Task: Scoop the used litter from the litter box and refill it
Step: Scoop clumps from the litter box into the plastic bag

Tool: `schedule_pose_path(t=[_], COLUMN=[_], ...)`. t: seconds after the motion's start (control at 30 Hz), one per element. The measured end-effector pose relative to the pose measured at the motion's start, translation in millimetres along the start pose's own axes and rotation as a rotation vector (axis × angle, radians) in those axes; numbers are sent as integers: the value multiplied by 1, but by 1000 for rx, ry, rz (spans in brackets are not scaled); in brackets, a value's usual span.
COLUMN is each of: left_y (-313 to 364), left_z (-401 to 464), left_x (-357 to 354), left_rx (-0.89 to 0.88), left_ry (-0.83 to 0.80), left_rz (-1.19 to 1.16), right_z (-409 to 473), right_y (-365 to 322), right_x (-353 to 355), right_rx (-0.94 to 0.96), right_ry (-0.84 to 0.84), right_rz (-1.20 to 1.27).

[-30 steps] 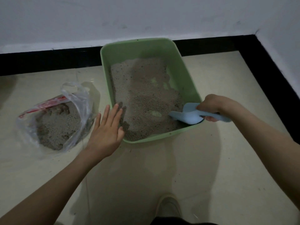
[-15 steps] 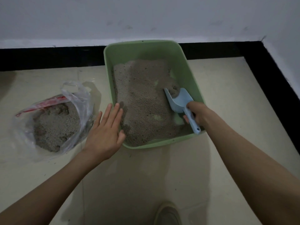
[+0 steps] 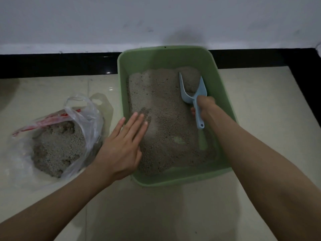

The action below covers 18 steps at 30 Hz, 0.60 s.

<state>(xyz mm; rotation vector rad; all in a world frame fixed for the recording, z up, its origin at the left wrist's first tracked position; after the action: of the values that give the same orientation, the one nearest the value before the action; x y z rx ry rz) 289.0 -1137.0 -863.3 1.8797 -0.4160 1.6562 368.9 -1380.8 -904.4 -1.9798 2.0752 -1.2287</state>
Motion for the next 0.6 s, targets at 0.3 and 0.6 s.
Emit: schedule_pose_path(t=[0.3,0.6], left_y=[-5,-9], left_z=[2,0], left_x=[1,1], left_rx=[48,132], left_ry=[-12,-33], left_rz=[-51,-28], right_z=[1,-40], right_y=[29,45], right_x=[2,24], right_rx=[18,181], right_ry=[41,53], right_rz=[87,98])
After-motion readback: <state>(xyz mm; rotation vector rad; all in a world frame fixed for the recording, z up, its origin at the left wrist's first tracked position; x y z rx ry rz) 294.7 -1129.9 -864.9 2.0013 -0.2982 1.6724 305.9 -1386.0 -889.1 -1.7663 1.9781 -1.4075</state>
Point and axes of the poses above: each hand's wrist, its own z-axis towards the middle knuckle, its own x-axis out of the back of the hand, y = z × x, the point moved 8 cm from there along z, towards the middle knuckle, and after that the axes turned 10 degrees about -z, right-handed, at the moved point
